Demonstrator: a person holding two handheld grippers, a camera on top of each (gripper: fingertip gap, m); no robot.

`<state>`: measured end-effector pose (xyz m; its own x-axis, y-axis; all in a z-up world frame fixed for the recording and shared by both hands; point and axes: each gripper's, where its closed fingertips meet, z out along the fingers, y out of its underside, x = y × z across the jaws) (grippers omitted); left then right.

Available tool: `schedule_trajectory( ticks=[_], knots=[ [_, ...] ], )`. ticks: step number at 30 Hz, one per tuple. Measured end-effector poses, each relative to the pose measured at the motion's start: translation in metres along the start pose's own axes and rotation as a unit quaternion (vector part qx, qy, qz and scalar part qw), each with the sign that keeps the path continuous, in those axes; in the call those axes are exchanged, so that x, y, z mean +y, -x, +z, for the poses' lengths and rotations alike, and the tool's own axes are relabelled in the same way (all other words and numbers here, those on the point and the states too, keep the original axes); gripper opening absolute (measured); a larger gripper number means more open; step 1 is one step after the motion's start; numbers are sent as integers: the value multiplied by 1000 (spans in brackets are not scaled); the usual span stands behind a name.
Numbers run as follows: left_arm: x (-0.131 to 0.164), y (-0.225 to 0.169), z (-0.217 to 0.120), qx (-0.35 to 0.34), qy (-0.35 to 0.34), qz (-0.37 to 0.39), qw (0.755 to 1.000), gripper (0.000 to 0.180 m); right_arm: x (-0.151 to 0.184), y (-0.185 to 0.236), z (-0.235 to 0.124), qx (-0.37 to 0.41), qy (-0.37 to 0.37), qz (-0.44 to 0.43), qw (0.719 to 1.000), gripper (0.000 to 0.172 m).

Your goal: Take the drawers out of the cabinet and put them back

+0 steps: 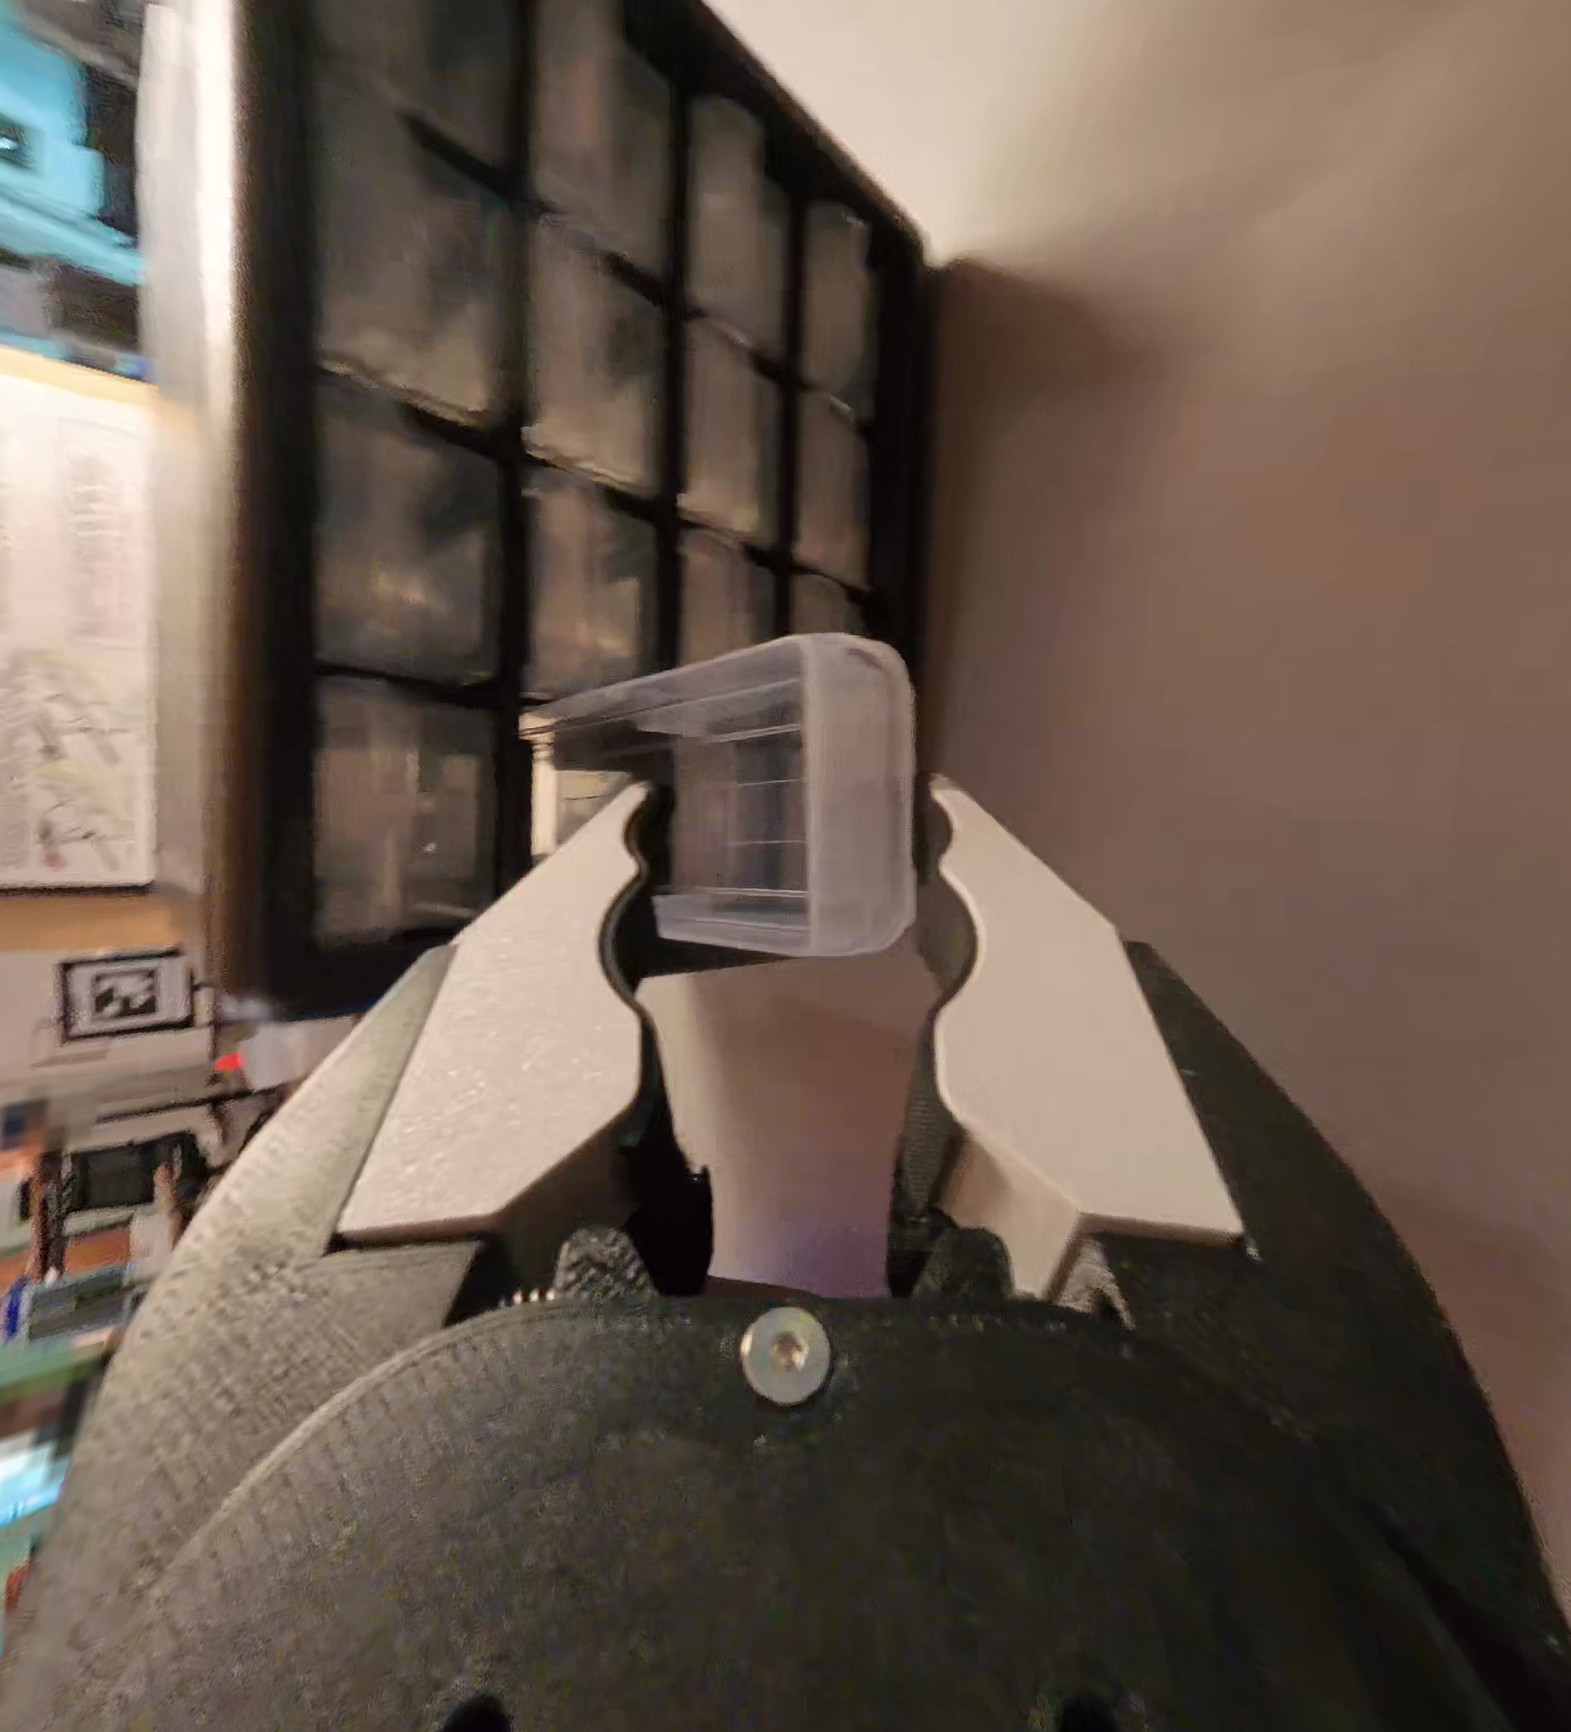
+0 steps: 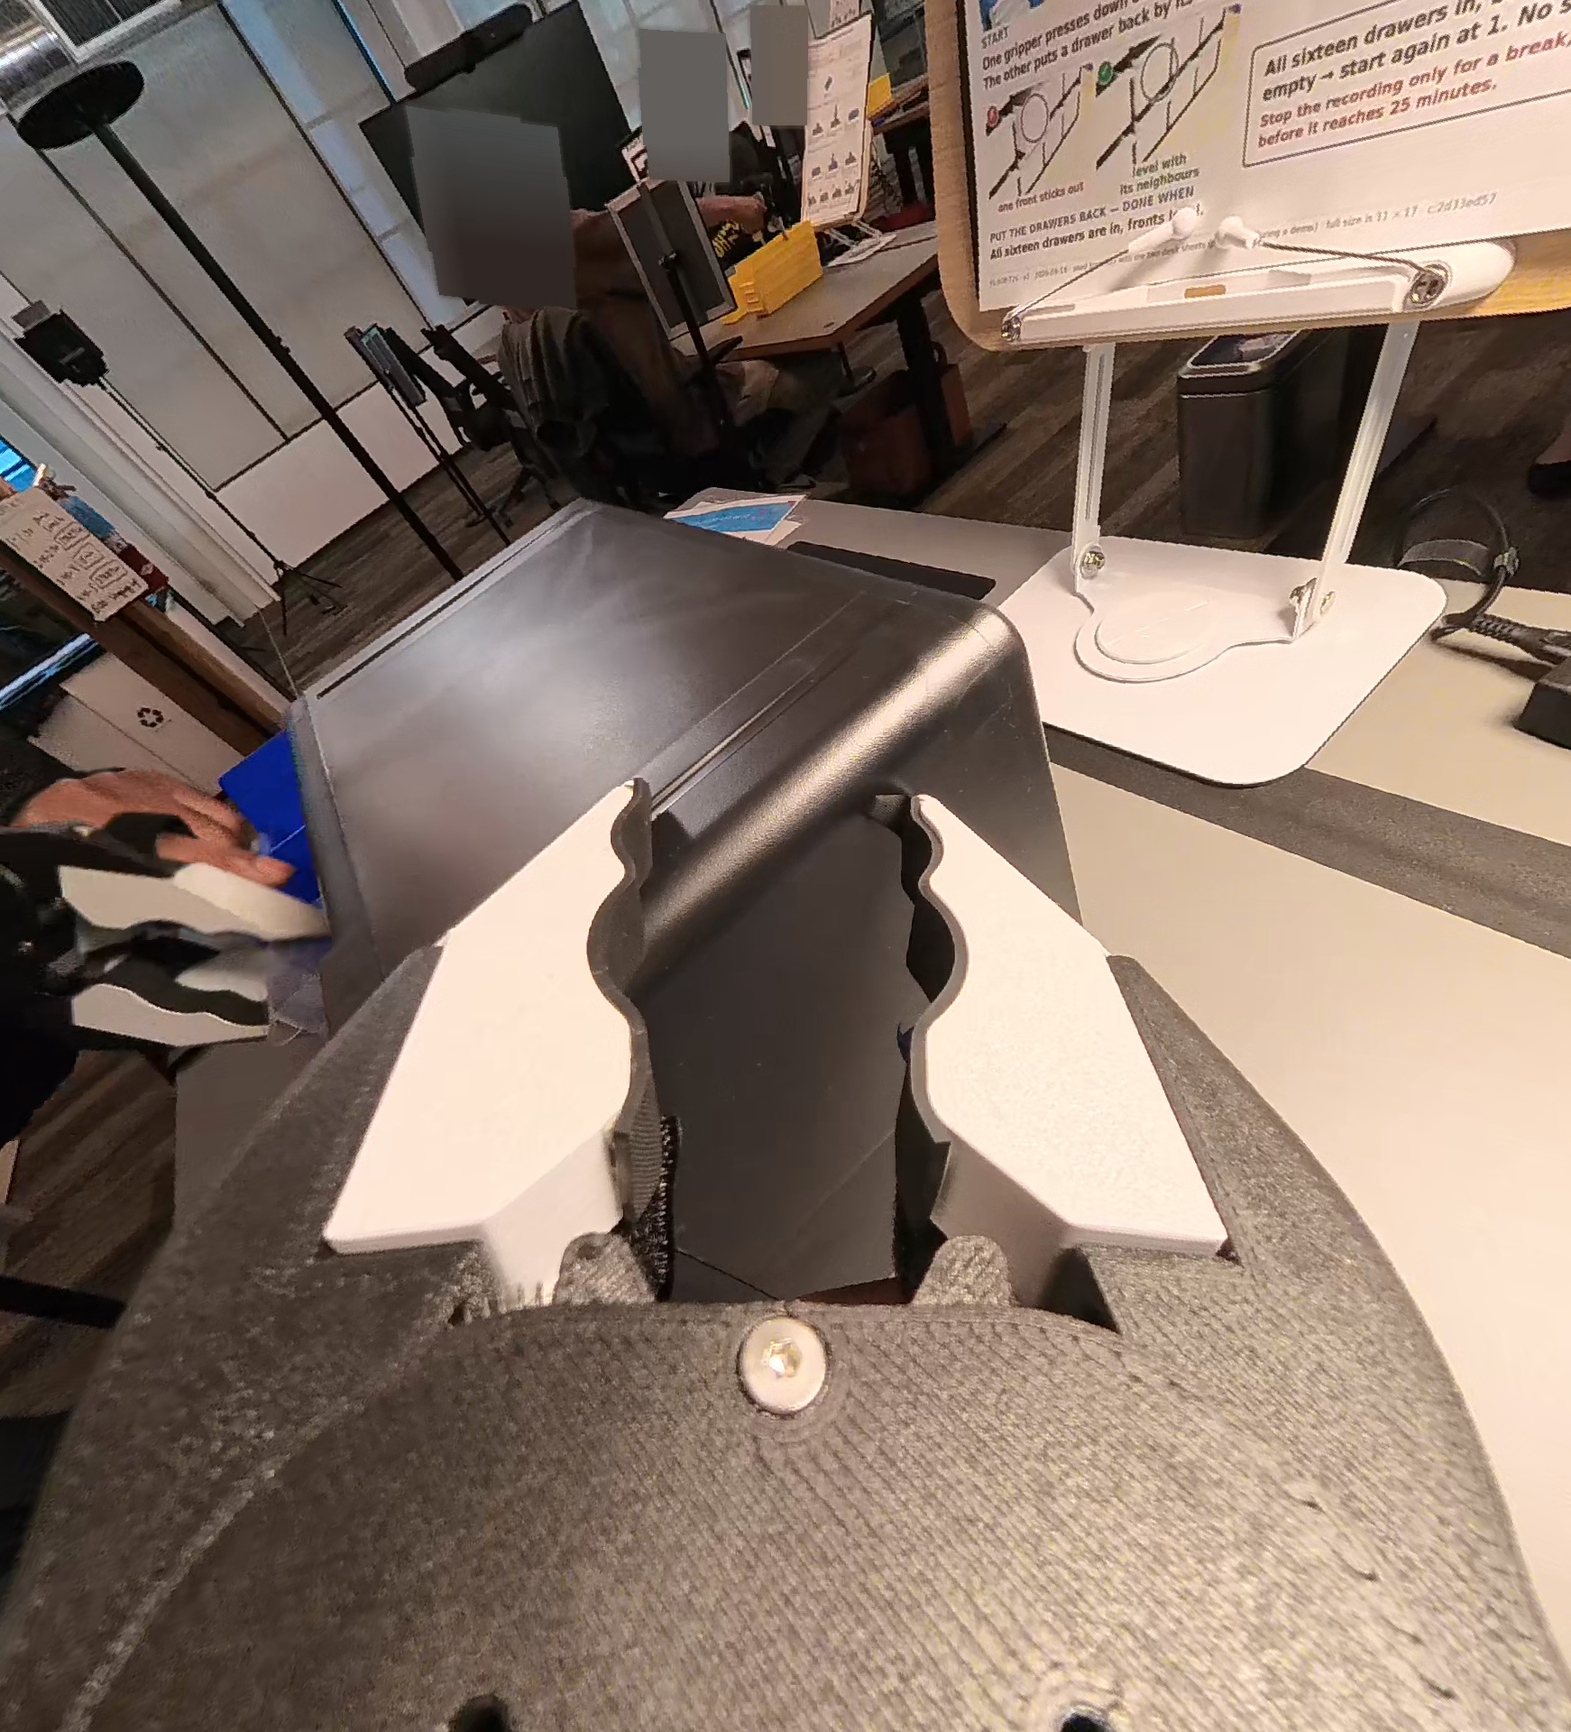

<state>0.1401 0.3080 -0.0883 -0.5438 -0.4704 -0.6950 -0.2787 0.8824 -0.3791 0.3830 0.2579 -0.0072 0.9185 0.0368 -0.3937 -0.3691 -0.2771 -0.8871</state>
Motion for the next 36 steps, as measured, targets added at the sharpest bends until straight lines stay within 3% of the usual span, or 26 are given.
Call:
schedule_trajectory(
  ticks=[2,6,10,15,21,23,31,36],
  knots=[
    [1,9,-4,-58,-11,-27,998,61,0,0,0,0,-1,1,1000,56],
    [9,19,-18,-173,-12,-73,982,57,0,-1,1,1,0,-1,1000,56],
    [13,23,-17,-225,-15,-119,967,59,0,-1,1,1,0,0,1000,56],
    [35,59,-8,-320,1,-202,926,70,1,0,0,4,1,-2,1000,56],
    [56,79,24,-327,-34,-336,882,77,2,0,-2,8,2,-6,1000,56],
    [58,79,31,-320,-51,-365,873,72,2,-1,-2,10,3,-6,1000,56],
    [46,57,32,-287,-155,-373,868,75,-1,2,-8,17,-3,-17,1000,55],
    [42,65,9,-268,-226,-378,857,77,-5,7,-16,46,-27,-29,998,56]
  ],
)
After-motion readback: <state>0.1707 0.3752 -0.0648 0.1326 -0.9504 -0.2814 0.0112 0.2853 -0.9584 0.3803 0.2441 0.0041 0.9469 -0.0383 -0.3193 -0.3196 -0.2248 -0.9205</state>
